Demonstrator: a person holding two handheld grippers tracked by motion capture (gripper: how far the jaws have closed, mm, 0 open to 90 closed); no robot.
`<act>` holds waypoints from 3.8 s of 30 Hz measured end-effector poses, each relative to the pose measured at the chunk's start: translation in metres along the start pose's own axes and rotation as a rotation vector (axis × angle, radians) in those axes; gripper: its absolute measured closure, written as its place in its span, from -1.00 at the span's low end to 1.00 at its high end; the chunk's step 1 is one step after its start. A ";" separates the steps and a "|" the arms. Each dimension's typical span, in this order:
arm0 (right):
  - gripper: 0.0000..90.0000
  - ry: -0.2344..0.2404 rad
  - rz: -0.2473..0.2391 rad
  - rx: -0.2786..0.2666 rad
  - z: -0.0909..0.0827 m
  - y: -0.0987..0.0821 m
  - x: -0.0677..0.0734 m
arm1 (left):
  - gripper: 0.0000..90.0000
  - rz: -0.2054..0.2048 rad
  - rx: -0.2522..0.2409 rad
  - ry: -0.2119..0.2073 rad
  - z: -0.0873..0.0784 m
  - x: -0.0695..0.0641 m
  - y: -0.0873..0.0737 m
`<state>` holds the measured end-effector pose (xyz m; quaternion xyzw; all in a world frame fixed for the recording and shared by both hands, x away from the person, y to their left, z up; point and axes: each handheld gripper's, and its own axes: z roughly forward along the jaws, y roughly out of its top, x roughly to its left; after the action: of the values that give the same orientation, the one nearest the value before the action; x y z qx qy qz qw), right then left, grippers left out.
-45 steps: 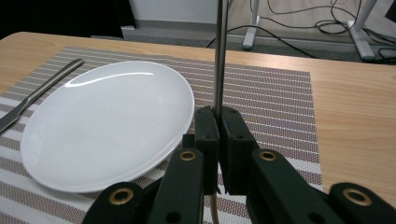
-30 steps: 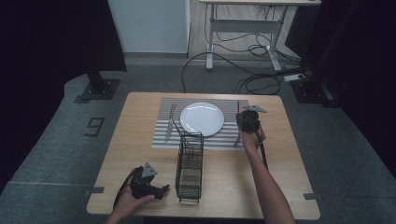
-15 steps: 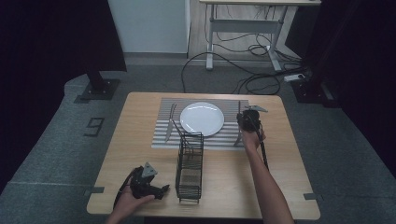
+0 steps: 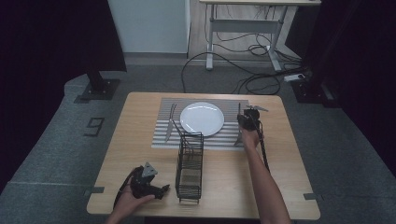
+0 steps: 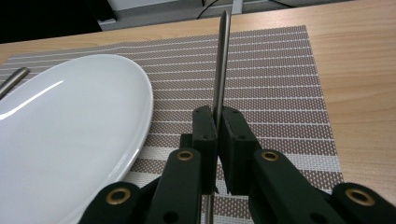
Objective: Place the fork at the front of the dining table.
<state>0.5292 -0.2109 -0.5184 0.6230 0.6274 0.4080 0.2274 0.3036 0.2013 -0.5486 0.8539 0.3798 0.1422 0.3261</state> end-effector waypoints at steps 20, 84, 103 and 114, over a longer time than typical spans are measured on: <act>0.92 -0.037 -0.006 0.057 0.019 -0.011 -0.001 | -0.97 0.000 0.000 0.000 0.000 0.000 0.000; 0.75 0.109 -0.039 0.112 -0.047 -0.050 -0.046 | -0.95 -0.003 -0.003 0.002 -0.001 -0.001 -0.001; 0.39 0.157 -0.240 0.100 -0.087 -0.077 -0.055 | -0.96 -0.001 -0.002 0.002 -0.001 -0.001 -0.001; 0.50 0.147 -0.228 0.091 -0.063 -0.069 -0.033 | -0.96 -0.001 -0.002 0.002 -0.001 -0.001 -0.001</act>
<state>0.4415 -0.2502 -0.5452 0.5257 0.7268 0.3955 0.1971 0.3024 0.2014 -0.5487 0.8533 0.3806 0.1432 0.3265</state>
